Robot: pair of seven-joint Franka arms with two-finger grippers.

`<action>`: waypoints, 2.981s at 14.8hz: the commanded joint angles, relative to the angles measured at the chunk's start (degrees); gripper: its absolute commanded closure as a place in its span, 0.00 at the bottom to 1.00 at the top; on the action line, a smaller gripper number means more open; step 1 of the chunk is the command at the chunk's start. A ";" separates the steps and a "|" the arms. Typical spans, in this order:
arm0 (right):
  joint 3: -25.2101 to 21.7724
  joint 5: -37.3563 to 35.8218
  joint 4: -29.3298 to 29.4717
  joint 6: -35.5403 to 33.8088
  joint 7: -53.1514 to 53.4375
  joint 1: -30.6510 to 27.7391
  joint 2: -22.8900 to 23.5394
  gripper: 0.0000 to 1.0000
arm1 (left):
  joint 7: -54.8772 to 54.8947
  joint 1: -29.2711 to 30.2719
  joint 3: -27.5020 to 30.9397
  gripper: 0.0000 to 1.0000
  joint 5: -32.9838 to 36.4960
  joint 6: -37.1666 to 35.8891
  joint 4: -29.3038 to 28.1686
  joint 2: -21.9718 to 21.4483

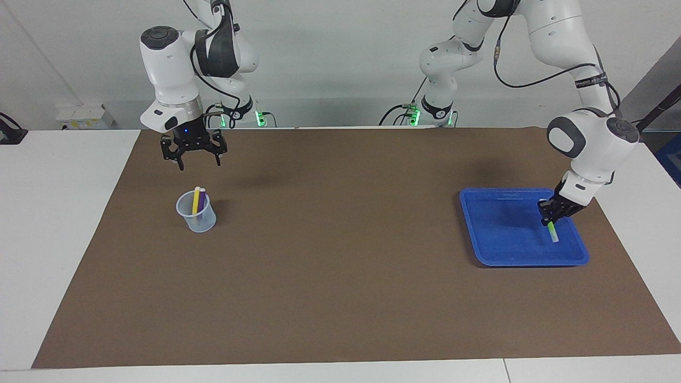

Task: Right arm passes pens to left for tray arrangement

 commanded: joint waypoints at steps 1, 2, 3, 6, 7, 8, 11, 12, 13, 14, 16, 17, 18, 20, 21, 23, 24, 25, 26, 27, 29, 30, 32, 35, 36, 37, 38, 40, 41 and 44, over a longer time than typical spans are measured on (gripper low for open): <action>0.47 -1.07 -3.64 3.58 -0.97 -0.90 -1.26 0.00 | 3.28 1.89 -0.61 1.00 1.14 1.87 0.67 1.66; 0.47 -1.07 -4.08 4.20 -0.97 -0.90 -1.00 0.00 | 3.55 2.24 -0.61 1.00 1.14 2.40 0.76 2.10; 0.47 -1.07 -4.52 5.16 -0.97 -0.90 -0.48 0.00 | 3.72 2.41 -0.61 1.00 1.14 2.66 0.76 2.28; 0.47 -1.16 -6.02 8.15 -1.06 -0.99 0.76 0.00 | 4.69 2.59 -0.61 1.00 1.14 2.76 0.67 2.28; 0.47 -1.16 -6.11 8.59 -1.06 -1.16 1.37 0.00 | 4.69 2.50 -0.61 1.00 1.14 2.84 0.59 2.28; 0.56 -1.25 -6.11 9.21 -1.06 -1.86 2.07 0.00 | 4.60 2.33 -0.61 0.85 1.14 2.93 0.50 2.37; 0.56 -3.17 -6.11 11.14 -1.15 -2.57 4.36 0.01 | 4.69 2.33 -0.61 0.39 1.14 2.93 0.06 2.20; 0.56 -3.53 -6.11 11.67 -1.15 -3.01 4.63 0.01 | 4.60 2.41 -0.61 0.26 1.14 2.76 0.06 2.20; 0.56 -3.53 -6.11 12.11 -1.15 -3.01 4.98 0.03 | 4.69 2.41 -0.61 0.23 1.14 1.97 0.15 2.11; 0.56 -3.62 -6.11 12.38 -1.15 -3.01 5.68 0.04 | 4.60 2.41 -0.70 0.23 1.14 0.92 0.50 1.93; 0.47 -3.62 -6.11 14.57 -1.15 -3.18 7.34 0.05 | 4.08 1.63 -0.70 0.23 1.14 -3.38 2.51 1.32; 0.47 -3.62 -6.11 14.66 -1.15 -3.53 7.96 0.06 | 3.82 1.45 -0.70 0.23 1.05 -6.01 3.56 0.62; 0.56 -3.62 -6.11 14.66 -1.15 -3.54 8.05 0.09 | 2.94 1.36 -0.78 0.23 1.05 -8.12 4.53 -0.17; 0.47 -3.62 -6.11 14.58 -1.23 -3.54 8.06 0.17 | 0.83 1.36 -1.05 0.09 1.05 -11.82 4.98 -2.19; 0.56 -3.62 -6.11 14.58 -1.23 -3.54 8.06 0.22 | 0.13 0.84 -1.22 0.00 0.79 -13.57 4.89 -3.24; 0.56 -3.62 -6.02 14.23 -1.23 -3.54 8.06 0.30 | -5.29 -1.61 -1.22 0.00 0.52 -17.62 4.98 -5.70; 0.56 -3.62 -6.02 13.96 -1.23 -3.54 8.06 0.35 | -8.37 -3.11 -1.22 0.00 0.52 -19.64 4.89 -6.93; 0.56 -3.62 -6.02 13.79 -1.23 -3.54 8.06 0.38 | -11.28 -4.95 -1.22 0.00 0.43 -21.66 4.89 -7.99; 0.56 -3.62 -5.93 13.52 -1.23 -3.62 8.06 0.41 | -14.78 -6.88 -1.22 0.00 -0.35 -23.77 4.98 -9.04; 0.56 -3.62 -5.93 13.52 -1.23 -3.62 8.06 0.46 | -17.95 -8.38 -1.22 0.00 -1.58 -25.61 4.98 -10.27; 0.56 -3.62 -5.85 13.35 -1.32 -3.97 8.06 0.49 | -24.54 -11.02 -1.22 0.00 -5.70 -29.57 5.77 -12.65; 0.56 -3.62 -5.76 13.26 -1.32 -3.98 8.14 0.49 | -28.49 -12.16 -1.31 0.00 -7.29 -30.89 6.03 -13.79; 0.47 -3.62 -5.50 12.73 -1.50 -4.06 8.06 0.52 | -37.10 -15.76 -1.31 0.00 -9.66 -32.57 5.95 -16.42; 0.47 -3.62 -5.23 11.94 -2.11 -4.15 8.06 0.58 | -48.71 -20.25 -1.31 0.00 -12.13 -35.29 5.86 -19.68; 0.47 -3.62 -5.23 11.85 -2.63 -4.67 8.06 0.64 | -52.84 -21.65 -1.31 0.00 -12.92 -36.26 5.60 -20.65; 0.56 -3.62 -5.06 11.59 -2.73 -5.11 8.06 0.67 | -56.79 -23.06 -1.31 0.00 -13.36 -36.79 5.60 -21.18; 0.56 -3.62 -4.53 11.07 -2.73 -5.12 8.06 0.68 | -60.57 -24.81 -1.31 0.00 -13.97 -36.88 5.60 -21.36; 0.56 -3.62 -3.57 9.75 -2.82 -5.12 8.14 0.69 | -69.36 -28.77 -1.31 0.00 -14.42 -37.06 5.51 -21.88; 0.56 -3.62 -3.13 8.96 -2.82 -5.21 8.14 0.71 | -73.40 -30.96 -1.31 0.00 -14.42 -36.97 5.33 -21.97; 0.65 -3.62 -2.94 8.78 -2.82 -5.21 8.14 0.81 | -81.85 -35.63 -1.40 0.00 -14.42 -36.88 5.33 -22.23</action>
